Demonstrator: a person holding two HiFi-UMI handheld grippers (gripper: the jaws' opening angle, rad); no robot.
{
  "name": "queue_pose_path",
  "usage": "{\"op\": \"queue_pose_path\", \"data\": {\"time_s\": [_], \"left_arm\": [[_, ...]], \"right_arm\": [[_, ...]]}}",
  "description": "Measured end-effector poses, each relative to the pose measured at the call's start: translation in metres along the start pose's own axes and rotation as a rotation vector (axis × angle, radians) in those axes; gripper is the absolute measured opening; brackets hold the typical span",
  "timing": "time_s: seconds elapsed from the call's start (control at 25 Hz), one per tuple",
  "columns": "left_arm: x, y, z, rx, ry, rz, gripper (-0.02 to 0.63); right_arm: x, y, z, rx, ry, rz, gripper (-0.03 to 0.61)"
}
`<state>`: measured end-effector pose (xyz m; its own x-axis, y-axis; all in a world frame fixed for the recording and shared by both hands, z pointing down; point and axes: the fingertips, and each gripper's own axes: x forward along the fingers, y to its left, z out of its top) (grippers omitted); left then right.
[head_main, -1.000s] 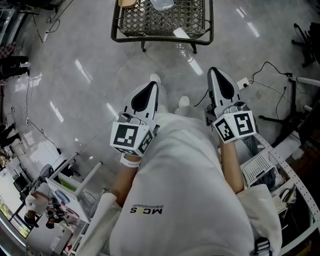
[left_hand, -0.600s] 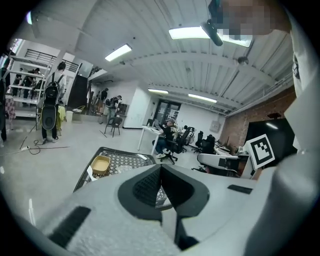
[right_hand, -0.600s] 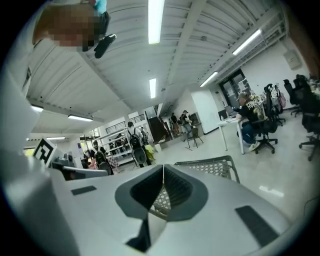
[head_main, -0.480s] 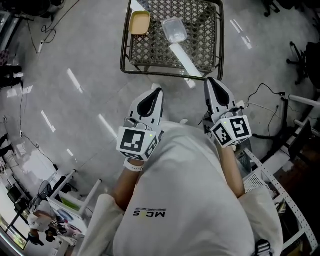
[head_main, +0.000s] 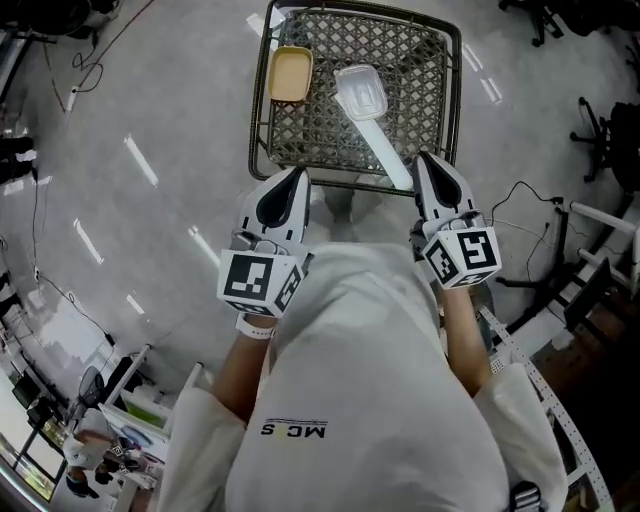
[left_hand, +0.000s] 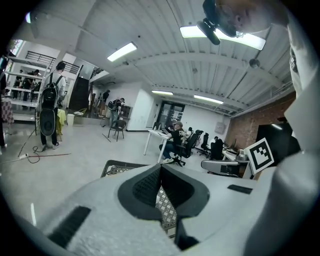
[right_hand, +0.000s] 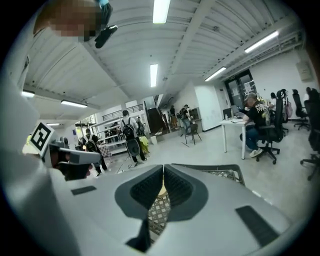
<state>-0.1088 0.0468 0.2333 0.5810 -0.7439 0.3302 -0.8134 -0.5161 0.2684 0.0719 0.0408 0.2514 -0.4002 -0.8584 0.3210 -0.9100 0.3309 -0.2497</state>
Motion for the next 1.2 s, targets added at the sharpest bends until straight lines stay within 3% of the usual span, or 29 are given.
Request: {"op": "queue_pose_path", "data": {"time_s": [0.28, 0.56, 0.72, 1.2], "left_arm": [[0.027, -0.001, -0.01, -0.017, 0.067, 0.038, 0.023], [0.057, -0.003, -0.021, -0.036, 0.105, 0.051, 0.023], [0.074, 0.002, -0.035, -0.064, 0.122, 0.067, 0.023], [0.131, 0.031, -0.105, -0.055, 0.21, 0.087, 0.023]], "right_arm": [[0.032, -0.021, -0.017, -0.033, 0.08, 0.071, 0.015], [0.07, -0.05, -0.024, -0.085, 0.113, 0.08, 0.023], [0.096, -0.063, -0.044, -0.077, 0.157, 0.09, 0.075], [0.174, -0.099, -0.119, -0.075, 0.273, 0.063, 0.1]]}}
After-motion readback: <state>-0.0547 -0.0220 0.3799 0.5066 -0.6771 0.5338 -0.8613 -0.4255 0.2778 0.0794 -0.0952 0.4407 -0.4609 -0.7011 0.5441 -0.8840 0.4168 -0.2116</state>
